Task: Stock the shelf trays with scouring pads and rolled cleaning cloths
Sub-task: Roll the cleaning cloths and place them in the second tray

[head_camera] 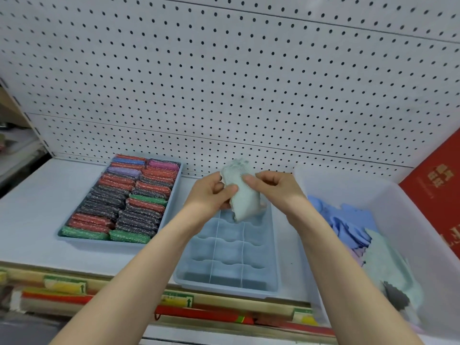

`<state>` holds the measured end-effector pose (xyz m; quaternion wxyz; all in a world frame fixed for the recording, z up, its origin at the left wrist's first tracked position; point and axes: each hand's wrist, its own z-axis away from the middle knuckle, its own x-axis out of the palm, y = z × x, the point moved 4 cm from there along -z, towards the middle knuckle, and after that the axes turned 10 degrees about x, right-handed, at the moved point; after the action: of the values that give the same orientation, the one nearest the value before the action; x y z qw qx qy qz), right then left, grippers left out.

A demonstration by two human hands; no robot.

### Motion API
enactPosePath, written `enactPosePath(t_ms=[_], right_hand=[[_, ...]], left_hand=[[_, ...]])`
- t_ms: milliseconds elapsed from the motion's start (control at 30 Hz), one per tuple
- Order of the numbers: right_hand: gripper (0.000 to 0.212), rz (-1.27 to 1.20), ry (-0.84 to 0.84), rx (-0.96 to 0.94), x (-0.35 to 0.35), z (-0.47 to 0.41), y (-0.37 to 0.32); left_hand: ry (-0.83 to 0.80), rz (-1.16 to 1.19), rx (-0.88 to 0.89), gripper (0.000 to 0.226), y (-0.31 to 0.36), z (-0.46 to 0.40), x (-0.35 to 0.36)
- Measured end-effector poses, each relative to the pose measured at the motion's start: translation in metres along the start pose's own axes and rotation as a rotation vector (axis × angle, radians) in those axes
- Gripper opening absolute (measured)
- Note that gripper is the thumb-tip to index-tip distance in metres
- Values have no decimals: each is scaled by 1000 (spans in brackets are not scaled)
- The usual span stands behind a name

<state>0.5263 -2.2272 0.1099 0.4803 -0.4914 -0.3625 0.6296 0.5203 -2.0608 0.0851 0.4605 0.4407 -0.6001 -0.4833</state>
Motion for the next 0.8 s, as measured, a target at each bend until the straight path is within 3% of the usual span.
enactPosePath(t_ms=[67,267,367,467,533,633,733,800], right_hand=[[8,-118,-75,21,2,-1,0],[25,-197,-219,-75,16,3,3],[31,-172,-207,-144,25,5,5],[41,-157,-131,-201,32,0,9],[49,-110,-86,-231,35,-3,15],[53,-72,-78,-215,40,-6,21],[34,-315,-156,-76,43,-5,23],[28,-349,-227,33,48,-4,27]], left_hand=[[-24,-15,30,20,0,-1,-4],[85,-43,37,30,3,-1,-21],[121,50,-138,27,-5,-1,-27],[7,45,-346,31,-15,3,-31],[-65,-37,-330,34,-21,6,-34],[-26,-35,-262,26,-25,4,-39],[-4,-36,-179,18,-22,-1,-44],[-30,-57,-129,11,-19,-3,-46]])
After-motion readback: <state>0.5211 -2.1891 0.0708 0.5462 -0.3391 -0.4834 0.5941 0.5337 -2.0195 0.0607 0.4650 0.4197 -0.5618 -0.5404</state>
